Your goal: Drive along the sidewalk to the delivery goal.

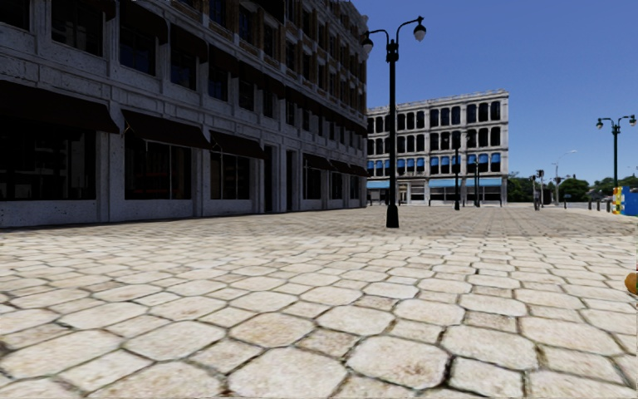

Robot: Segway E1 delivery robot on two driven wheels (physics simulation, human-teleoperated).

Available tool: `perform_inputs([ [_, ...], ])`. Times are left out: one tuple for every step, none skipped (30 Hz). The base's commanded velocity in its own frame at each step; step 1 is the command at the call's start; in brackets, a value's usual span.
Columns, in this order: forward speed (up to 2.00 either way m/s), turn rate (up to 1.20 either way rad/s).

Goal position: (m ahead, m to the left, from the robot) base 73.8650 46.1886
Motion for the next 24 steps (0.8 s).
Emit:
perform_inputs([
  [1.95, 0.55],
  [2.0, 0.55],
  [2.0, 0.55],
  [2.0, 0.55],
  [2.0, 0.55],
  [2.0, 0.47],
  [2.0, 0.32],
  [2.0, 0.19],
  [2.0, 0.15],
  [2.0, 0.13],
  [2.0, 0.12],
  [2.0, 0.12],
  [2.0, 0.1],
  [2.0, 0.0],
  [2.0, 0.0],
  [2.0, 0.0],
  [2.0, 0.0],
  [2.0, 0.0],
  [2.0, 0.0],
  [2.0, 0.0],
  [2.0, 0.0],
  [2.0, 0.0],
  [2.0, 0.0],
  [2.0, 0.0],
])
